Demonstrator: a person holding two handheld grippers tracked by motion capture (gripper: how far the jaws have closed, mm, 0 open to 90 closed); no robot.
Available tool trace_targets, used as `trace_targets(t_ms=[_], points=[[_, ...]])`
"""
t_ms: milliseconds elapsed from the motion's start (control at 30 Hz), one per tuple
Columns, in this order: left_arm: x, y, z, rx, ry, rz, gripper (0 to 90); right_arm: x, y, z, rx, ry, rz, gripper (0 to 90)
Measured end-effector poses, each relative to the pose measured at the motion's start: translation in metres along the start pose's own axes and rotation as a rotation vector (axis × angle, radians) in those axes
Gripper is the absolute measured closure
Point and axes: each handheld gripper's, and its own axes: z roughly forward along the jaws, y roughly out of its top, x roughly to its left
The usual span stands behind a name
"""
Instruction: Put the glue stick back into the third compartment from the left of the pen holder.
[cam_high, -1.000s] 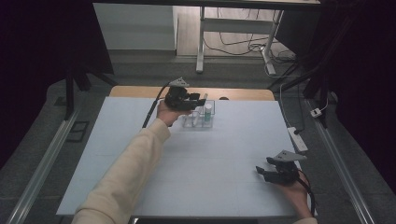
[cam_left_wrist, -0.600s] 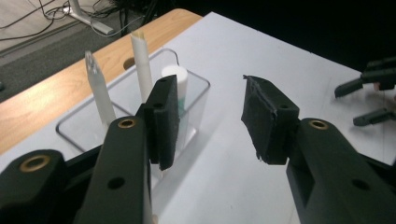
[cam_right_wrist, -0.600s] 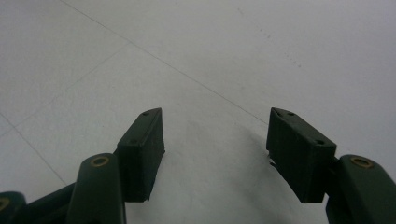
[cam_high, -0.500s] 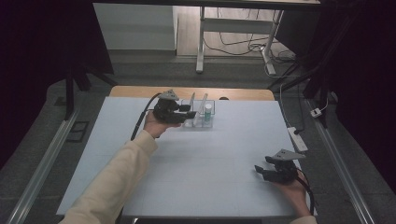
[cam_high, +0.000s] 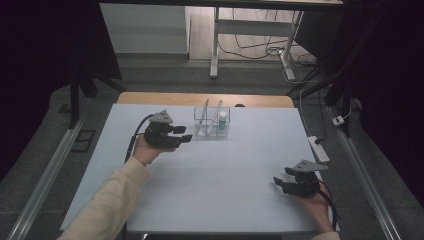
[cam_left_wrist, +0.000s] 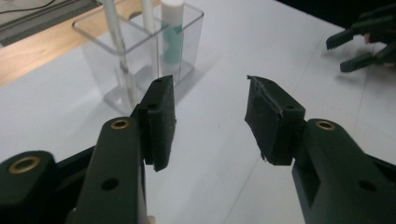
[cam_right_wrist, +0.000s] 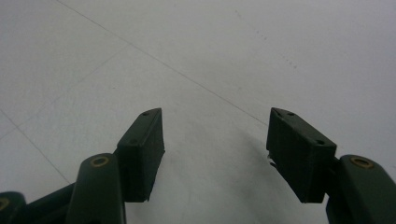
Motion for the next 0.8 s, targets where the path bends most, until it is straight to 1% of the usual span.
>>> trace_targets(t_ms=[100,200,267,400,500,600,800], points=[[-0.003,-0.013,-0.008,0.005,0.016,-0.001,50.3,0.000,0.000,0.000,0.001,0.001,-0.001,35.9],[-0.005,-0.027,-0.017,0.002,0.019,-0.016,49.1,0.000,0.000,0.000,0.002,0.001,-0.002,35.9],[-0.007,-0.035,-0.022,0.012,0.034,-0.014,48.0,0.000,0.000,0.000,0.002,0.001,-0.003,35.8],[-0.012,-0.050,-0.035,0.009,0.050,-0.019,46.8,-0.001,0.000,-0.001,-0.001,-0.002,0.004,35.8],[-0.016,-0.060,-0.043,0.007,0.049,-0.031,46.1,-0.001,0.000,0.000,0.001,-0.003,0.003,35.8],[-0.020,-0.069,-0.050,0.016,0.052,-0.032,45.4,-0.001,0.000,0.000,-0.002,-0.002,0.004,35.8],[-0.028,-0.090,-0.060,0.013,0.058,-0.049,44.4,-0.001,0.000,-0.001,-0.006,-0.001,0.005,35.8]])
